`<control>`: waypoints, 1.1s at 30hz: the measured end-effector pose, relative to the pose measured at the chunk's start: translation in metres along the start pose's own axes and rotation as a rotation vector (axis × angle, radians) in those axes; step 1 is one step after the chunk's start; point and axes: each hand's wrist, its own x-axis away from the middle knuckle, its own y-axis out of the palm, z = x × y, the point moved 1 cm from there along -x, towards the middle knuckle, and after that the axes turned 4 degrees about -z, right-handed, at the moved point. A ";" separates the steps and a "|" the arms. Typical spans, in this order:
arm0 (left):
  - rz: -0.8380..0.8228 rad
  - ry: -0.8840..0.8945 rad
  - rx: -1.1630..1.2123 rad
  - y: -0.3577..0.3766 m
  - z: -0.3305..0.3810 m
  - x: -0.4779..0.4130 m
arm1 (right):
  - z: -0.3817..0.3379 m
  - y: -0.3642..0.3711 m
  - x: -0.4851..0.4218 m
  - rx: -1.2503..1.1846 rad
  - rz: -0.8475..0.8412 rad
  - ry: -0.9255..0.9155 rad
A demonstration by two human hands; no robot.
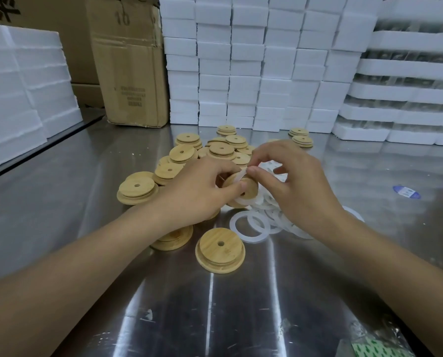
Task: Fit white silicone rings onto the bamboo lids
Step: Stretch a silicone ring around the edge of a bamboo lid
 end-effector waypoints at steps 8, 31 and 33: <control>-0.045 -0.002 0.025 -0.008 -0.003 -0.003 | 0.005 0.001 0.002 -0.091 -0.106 0.074; -0.236 -0.051 0.121 -0.032 -0.009 -0.005 | 0.014 -0.017 -0.007 -0.019 -0.424 0.173; -0.237 -0.052 0.112 -0.032 -0.008 -0.005 | 0.015 -0.018 -0.008 0.019 -0.462 0.157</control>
